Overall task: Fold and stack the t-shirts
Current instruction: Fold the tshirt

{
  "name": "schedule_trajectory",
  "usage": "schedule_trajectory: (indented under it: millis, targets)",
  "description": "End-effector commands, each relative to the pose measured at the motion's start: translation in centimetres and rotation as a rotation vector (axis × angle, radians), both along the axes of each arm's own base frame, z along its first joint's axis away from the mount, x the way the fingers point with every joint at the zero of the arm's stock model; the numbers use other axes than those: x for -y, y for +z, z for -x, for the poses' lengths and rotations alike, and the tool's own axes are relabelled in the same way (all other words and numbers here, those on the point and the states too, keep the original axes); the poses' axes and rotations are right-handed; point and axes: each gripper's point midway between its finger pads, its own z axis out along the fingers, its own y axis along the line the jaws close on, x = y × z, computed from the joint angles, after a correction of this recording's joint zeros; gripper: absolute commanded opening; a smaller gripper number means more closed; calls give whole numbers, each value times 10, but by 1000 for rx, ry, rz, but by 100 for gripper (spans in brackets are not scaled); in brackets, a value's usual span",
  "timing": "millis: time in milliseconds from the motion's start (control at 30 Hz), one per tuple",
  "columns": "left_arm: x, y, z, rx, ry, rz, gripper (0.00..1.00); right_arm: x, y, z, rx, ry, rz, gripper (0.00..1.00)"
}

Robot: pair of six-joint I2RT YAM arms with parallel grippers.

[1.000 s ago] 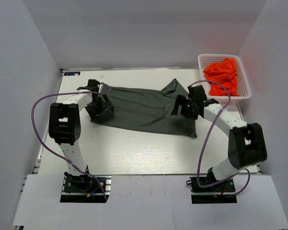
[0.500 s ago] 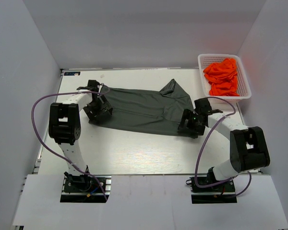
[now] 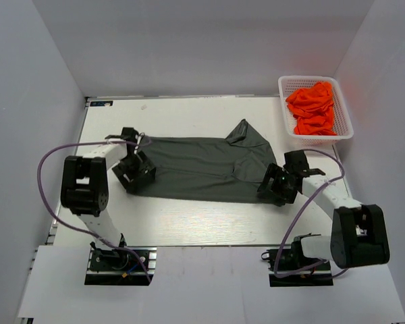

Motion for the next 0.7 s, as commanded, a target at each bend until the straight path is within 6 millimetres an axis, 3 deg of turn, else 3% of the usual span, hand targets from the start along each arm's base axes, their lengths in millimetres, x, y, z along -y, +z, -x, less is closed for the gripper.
schedule_trajectory:
  millis: [0,133,233,333,367,433,467,533,567,600,667]
  targets:
    - [-1,-2,55,-84,48,25,100,12,-23,76,-251,-10,35,90]
    - [-10,15,76,-73,66,-29,100,6,-5,76,-170,-2,-9,90]
    - [-17,29,76,-42,69,-64,100,-1,14,65,-84,36,-42,90]
    - [-23,57,45,72,58,-99,100,-8,40,40,37,105,-54,90]
    - [-21,74,20,159,49,-91,100,-15,65,21,102,130,-80,90]
    - [-33,98,-11,261,75,-132,100,-21,75,10,125,190,-69,90]
    - [-38,99,-26,289,85,-161,100,-23,97,-11,187,212,-52,90]
    - [-42,112,-53,338,103,-173,100,-22,98,-26,195,232,-6,90]
    - [-43,112,-64,346,106,-181,100,-16,114,-46,251,211,43,90]
    - [-43,97,-75,312,97,-171,100,-13,117,-53,259,199,62,90]
    - [-42,100,-100,331,99,-169,100,-10,121,-79,281,175,106,90]
